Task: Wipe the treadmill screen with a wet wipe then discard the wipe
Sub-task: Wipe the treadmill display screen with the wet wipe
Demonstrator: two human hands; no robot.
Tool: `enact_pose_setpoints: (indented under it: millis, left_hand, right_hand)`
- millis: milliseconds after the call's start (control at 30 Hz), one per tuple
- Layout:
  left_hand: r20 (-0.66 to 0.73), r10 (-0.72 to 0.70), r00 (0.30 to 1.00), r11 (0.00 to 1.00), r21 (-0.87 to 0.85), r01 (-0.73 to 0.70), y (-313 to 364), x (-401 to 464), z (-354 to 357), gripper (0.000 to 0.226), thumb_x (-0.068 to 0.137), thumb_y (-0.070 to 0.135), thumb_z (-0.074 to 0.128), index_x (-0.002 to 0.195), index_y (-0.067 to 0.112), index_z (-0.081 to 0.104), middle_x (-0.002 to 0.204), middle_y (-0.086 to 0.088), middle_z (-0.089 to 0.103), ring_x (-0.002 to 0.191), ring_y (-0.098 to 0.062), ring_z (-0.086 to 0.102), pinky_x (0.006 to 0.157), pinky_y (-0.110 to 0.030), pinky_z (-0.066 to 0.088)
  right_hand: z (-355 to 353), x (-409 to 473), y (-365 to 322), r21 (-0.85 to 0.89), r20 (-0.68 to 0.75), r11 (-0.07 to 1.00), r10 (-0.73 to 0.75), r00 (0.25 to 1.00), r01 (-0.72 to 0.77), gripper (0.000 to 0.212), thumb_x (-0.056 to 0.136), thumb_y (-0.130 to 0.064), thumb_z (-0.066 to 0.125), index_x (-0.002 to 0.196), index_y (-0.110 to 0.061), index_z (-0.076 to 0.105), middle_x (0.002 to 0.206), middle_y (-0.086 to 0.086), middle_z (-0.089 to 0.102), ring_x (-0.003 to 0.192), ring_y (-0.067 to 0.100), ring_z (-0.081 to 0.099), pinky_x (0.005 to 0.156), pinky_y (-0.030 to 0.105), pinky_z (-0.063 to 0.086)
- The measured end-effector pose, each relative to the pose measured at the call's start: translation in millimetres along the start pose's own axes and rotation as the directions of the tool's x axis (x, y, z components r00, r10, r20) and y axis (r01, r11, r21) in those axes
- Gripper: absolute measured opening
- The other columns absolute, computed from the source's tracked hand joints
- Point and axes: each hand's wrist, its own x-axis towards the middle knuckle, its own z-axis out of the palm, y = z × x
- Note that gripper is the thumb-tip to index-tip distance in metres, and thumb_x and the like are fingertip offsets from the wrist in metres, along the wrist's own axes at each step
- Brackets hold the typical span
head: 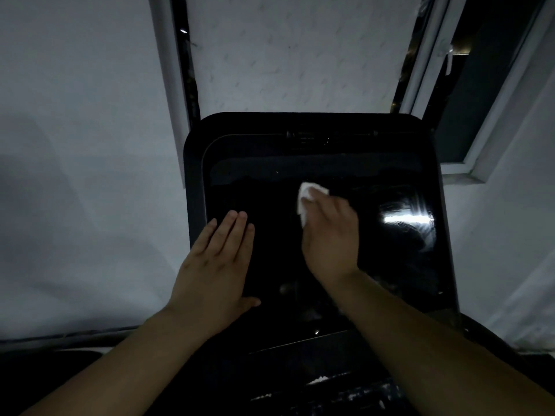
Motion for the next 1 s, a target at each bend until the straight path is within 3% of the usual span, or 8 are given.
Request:
enact_pose_setpoints:
  millis: [133, 200, 367, 500, 633, 733, 833, 1000]
  left_hand:
    - [-0.038, 0.001, 0.999, 1.000, -0.002, -0.001, -3, -7, 3, 0.122, 0.066, 0.070, 0.075, 0.156, 0.000, 0.031, 0.165, -0.021, 0.025, 0.155, -0.033, 0.020, 0.124, -0.052, 0.017]
    - [-0.066, -0.027, 0.997, 1.000, -0.008, 0.027, -7, -14, 3, 0.122, 0.066, 0.068, 0.077, 0.156, -0.001, 0.031, 0.165, -0.021, 0.026, 0.155, -0.033, 0.021, 0.123, -0.053, 0.020]
    - [-0.047, -0.065, 0.997, 0.998, 0.014, 0.065, -19, -24, 2, 0.127, 0.067, 0.072, 0.075, 0.157, -0.002, 0.025, 0.167, -0.022, 0.020, 0.156, -0.033, 0.016, 0.124, -0.053, 0.022]
    - [-0.061, -0.116, 0.991, 0.991, -0.078, 0.111, -21, -25, 5, 0.137, 0.062, 0.069, 0.080, 0.160, 0.000, 0.014, 0.168, -0.020, 0.015, 0.157, -0.031, 0.012, 0.124, -0.047, 0.016]
    - [-0.065, -0.128, 0.990, 0.984, -0.133, 0.118, -26, -28, 8, 0.144, 0.057, 0.067, 0.084, 0.161, 0.003, 0.007, 0.168, -0.018, 0.015, 0.157, -0.029, 0.014, 0.124, -0.049, 0.022]
    - [-0.049, -0.127, 0.991, 0.985, -0.128, 0.120, -25, -29, 6, 0.145, 0.057, 0.069, 0.082, 0.161, 0.004, 0.005, 0.169, -0.017, 0.013, 0.157, -0.028, 0.011, 0.125, -0.049, 0.022]
    - [-0.041, -0.134, 0.990, 0.985, -0.118, 0.129, -23, -28, 5, 0.147, 0.056, 0.072, 0.081, 0.161, 0.004, 0.004, 0.170, -0.017, 0.011, 0.157, -0.028, 0.009, 0.126, -0.048, 0.019]
    - [-0.051, -0.122, 0.991, 0.987, -0.116, 0.116, -24, -28, 9, 0.147, 0.053, 0.070, 0.083, 0.160, 0.004, 0.009, 0.169, -0.019, 0.012, 0.157, -0.031, 0.011, 0.124, -0.050, 0.022]
  right_hand:
    - [5, -29, -39, 0.162, 0.021, 0.935, -0.323, 0.946, 0.316, 0.024, 0.095, -0.011, 0.068, 0.118, -0.011, 0.074, 0.132, 0.003, 0.069, 0.110, 0.027, 0.066, 0.106, 0.042, 0.045]
    - [5, -17, -35, 0.151, 0.014, 0.933, -0.332, 0.943, 0.326, 0.022, 0.093, -0.010, 0.070, 0.114, -0.012, 0.075, 0.128, 0.003, 0.071, 0.105, 0.027, 0.067, 0.107, 0.043, 0.045]
    - [14, 34, -39, 0.075, 0.093, 0.984, -0.165, 0.982, 0.159, 0.028, 0.087, -0.010, 0.066, 0.114, -0.012, 0.071, 0.135, 0.004, 0.065, 0.109, 0.032, 0.062, 0.101, 0.044, 0.045]
    - [9, 4, -68, 0.195, 0.131, 0.929, -0.343, 0.930, 0.315, 0.028, 0.088, -0.011, 0.069, 0.116, -0.012, 0.071, 0.132, 0.005, 0.067, 0.115, 0.028, 0.060, 0.108, 0.043, 0.042]
    - [0, -43, -75, 0.287, 0.133, 0.835, -0.521, 0.843, 0.470, 0.018, 0.097, -0.016, 0.059, 0.105, -0.015, 0.075, 0.126, 0.003, 0.070, 0.116, 0.022, 0.063, 0.118, 0.041, 0.035]
    - [8, -10, -73, 0.224, 0.152, 0.881, -0.454, 0.878, 0.417, 0.026, 0.089, -0.016, 0.063, 0.113, -0.018, 0.073, 0.129, -0.001, 0.069, 0.117, 0.021, 0.060, 0.122, 0.042, 0.029]
    - [15, 27, -75, 0.185, 0.135, 0.935, -0.330, 0.934, 0.303, 0.029, 0.089, -0.015, 0.066, 0.117, -0.015, 0.072, 0.132, 0.000, 0.067, 0.114, 0.025, 0.061, 0.119, 0.045, 0.033]
    - [0, -18, -82, 0.237, 0.199, 0.918, -0.367, 0.909, 0.319, 0.031, 0.092, -0.020, 0.062, 0.123, -0.018, 0.070, 0.137, -0.002, 0.064, 0.121, 0.021, 0.056, 0.119, 0.045, 0.033]
